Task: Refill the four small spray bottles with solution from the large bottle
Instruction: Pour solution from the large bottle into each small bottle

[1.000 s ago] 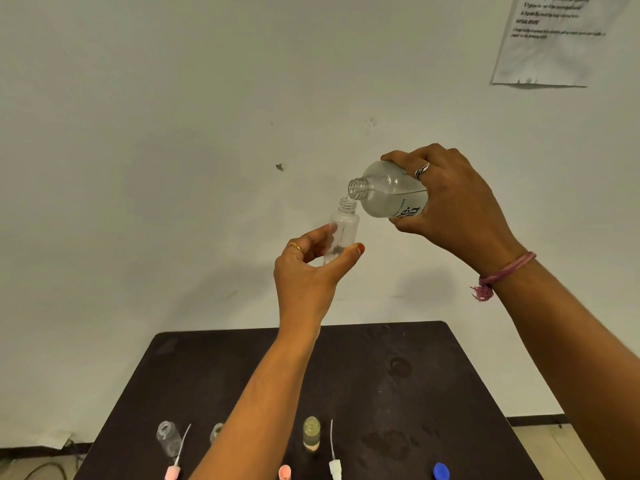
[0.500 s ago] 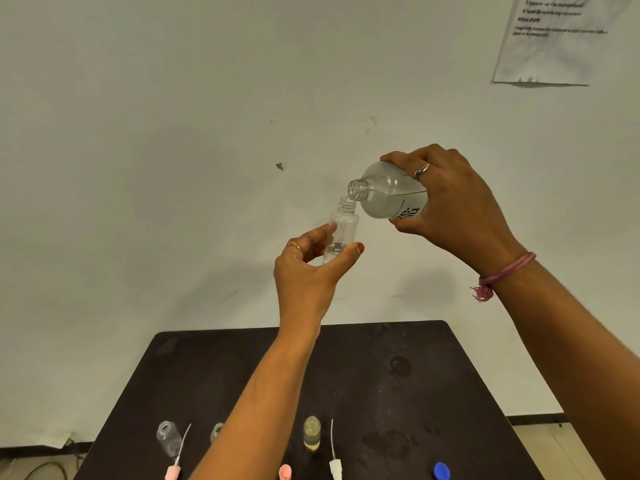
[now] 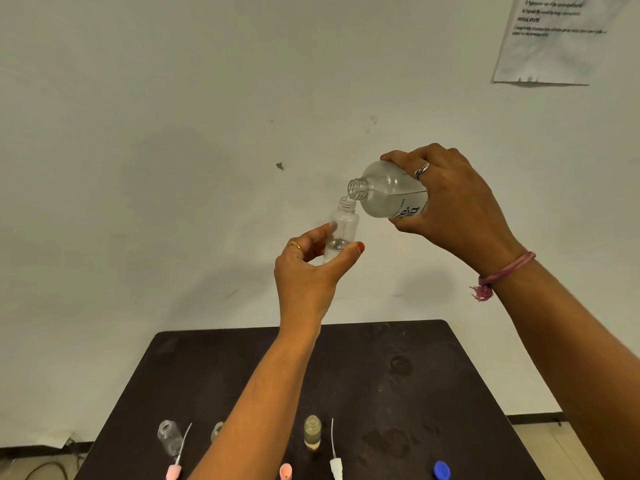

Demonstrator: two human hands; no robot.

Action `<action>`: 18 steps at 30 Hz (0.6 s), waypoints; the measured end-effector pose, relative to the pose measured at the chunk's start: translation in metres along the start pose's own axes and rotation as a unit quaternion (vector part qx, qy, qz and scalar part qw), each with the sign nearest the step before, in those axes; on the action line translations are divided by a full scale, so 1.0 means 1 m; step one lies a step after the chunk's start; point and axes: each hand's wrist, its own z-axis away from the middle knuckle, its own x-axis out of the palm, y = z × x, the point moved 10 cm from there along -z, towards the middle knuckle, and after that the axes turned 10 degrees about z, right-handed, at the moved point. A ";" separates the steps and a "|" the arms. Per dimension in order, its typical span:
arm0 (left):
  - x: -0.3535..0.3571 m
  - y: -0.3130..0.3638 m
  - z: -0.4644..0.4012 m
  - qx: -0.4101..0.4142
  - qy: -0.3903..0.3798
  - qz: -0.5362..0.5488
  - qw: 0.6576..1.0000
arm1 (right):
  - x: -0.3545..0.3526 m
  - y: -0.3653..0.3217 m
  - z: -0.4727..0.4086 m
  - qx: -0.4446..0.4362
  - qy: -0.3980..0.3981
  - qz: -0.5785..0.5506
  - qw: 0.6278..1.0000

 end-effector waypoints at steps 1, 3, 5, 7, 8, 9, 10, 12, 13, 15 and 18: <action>0.000 0.000 0.000 0.000 0.000 0.001 1.000 | 0.000 0.000 0.000 0.000 0.001 0.000 1.000; 0.000 0.000 0.000 0.000 0.000 0.002 1.000 | 0.001 -0.001 0.000 -0.001 0.001 0.000 1.000; 0.000 -0.001 0.000 0.000 0.001 0.002 1.000 | 0.001 0.000 0.001 0.000 0.001 -0.001 1.000; -0.001 -0.001 0.001 0.000 0.002 0.003 1.000 | 0.001 0.000 0.001 0.001 0.001 -0.001 1.000; -0.001 -0.001 0.001 0.000 0.002 0.005 1.000 | 0.001 0.000 0.001 0.001 0.001 -0.001 1.000; -0.001 -0.001 0.001 0.000 0.002 0.006 1.000 | 0.001 0.000 0.001 0.001 0.001 0.000 1.000; 0.000 -0.002 0.001 0.000 0.002 0.007 1.000 | 0.001 0.000 0.001 0.000 0.001 0.001 1.000; 0.000 -0.002 0.001 -0.001 0.001 0.007 1.000 | 0.002 0.000 0.001 -0.001 -0.001 0.003 1.000; 0.000 -0.002 0.001 -0.001 0.001 0.007 1.000 | 0.002 0.000 0.001 -0.001 -0.001 0.003 1.000; 0.000 -0.002 0.001 -0.002 0.000 0.008 1.000 | 0.002 0.001 0.001 -0.001 -0.002 0.004 1.000; 0.001 -0.003 0.002 -0.002 0.000 0.009 1.000 | 0.002 0.002 0.001 0.000 0.000 0.001 1.000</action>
